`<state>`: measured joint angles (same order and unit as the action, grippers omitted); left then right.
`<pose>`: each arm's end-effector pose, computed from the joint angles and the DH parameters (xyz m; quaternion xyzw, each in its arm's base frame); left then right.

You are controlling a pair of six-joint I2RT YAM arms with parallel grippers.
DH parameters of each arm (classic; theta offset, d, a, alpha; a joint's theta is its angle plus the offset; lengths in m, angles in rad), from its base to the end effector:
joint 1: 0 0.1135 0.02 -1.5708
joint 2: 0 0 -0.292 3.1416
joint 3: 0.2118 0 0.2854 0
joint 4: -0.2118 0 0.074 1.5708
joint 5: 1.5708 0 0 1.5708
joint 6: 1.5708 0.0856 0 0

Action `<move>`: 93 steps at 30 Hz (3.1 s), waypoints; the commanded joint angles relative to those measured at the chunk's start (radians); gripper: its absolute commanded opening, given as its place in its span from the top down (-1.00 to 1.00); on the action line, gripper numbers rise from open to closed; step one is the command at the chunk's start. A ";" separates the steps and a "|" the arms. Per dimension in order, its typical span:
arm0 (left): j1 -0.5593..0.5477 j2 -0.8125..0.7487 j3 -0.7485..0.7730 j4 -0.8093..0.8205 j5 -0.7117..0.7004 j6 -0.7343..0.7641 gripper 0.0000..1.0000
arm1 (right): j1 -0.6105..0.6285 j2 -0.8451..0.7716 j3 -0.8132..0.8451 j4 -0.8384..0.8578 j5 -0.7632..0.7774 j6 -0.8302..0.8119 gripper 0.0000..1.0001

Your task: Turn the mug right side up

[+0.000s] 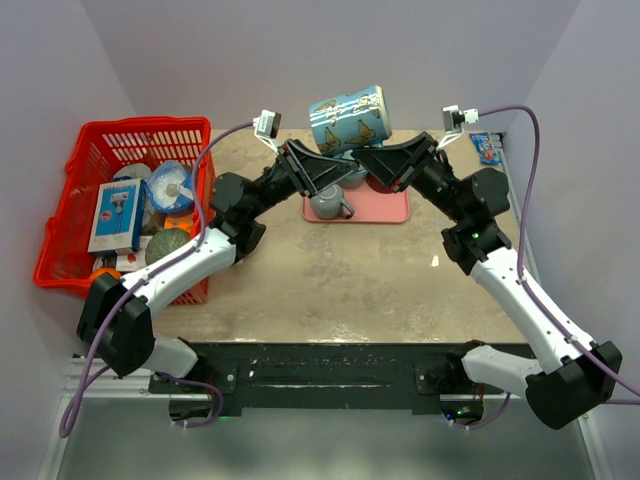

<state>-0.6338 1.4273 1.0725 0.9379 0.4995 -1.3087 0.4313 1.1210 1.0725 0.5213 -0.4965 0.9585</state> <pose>0.2861 -0.2612 0.4439 0.0533 0.5055 -0.7705 0.3847 0.2623 0.1656 0.4908 -0.0706 0.5430 0.6280 0.5531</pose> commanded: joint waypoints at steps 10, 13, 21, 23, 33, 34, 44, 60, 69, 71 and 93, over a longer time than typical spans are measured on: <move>-0.012 0.008 0.063 -0.001 -0.030 0.046 0.36 | 0.006 -0.015 0.026 0.160 -0.023 0.060 1.00; -0.012 0.022 0.072 -0.002 -0.038 0.036 0.28 | 0.009 -0.016 0.006 0.175 -0.030 0.030 1.00; -0.012 0.056 0.087 0.004 -0.035 0.016 0.77 | 0.017 -0.009 -0.005 0.138 -0.068 -0.036 1.00; -0.014 0.053 0.089 -0.004 -0.038 0.025 1.00 | 0.018 -0.012 -0.002 0.099 -0.065 -0.053 1.00; -0.014 -0.008 0.058 -0.132 -0.114 0.138 1.00 | 0.018 -0.020 0.012 -0.106 0.048 -0.182 0.56; -0.014 -0.013 0.052 -0.140 -0.121 0.147 1.00 | 0.018 -0.018 0.007 -0.110 0.068 -0.182 0.36; -0.010 -0.056 0.060 -0.348 -0.196 0.178 1.00 | 0.017 -0.013 -0.040 -0.165 0.144 -0.161 -0.55; -0.014 -0.148 0.162 -0.927 -0.547 0.606 1.00 | 0.006 0.003 -0.106 -0.495 0.318 -0.147 -0.92; -0.012 -0.208 0.072 -1.123 -0.654 0.752 1.00 | -0.002 0.025 -0.125 -0.607 0.381 -0.161 -0.95; -0.014 -0.223 0.052 -1.148 -0.683 0.763 1.00 | -0.005 0.029 -0.121 -0.607 0.381 -0.162 -0.95; -0.044 -0.238 -0.320 -0.969 -0.908 0.853 1.00 | -0.005 0.091 -0.098 -0.626 0.369 -0.185 -0.96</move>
<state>-0.6666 1.2415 0.8169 -0.2893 -0.3275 -0.5034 0.4309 1.2045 0.9470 -0.1139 -0.1440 0.7906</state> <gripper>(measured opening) 0.291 0.975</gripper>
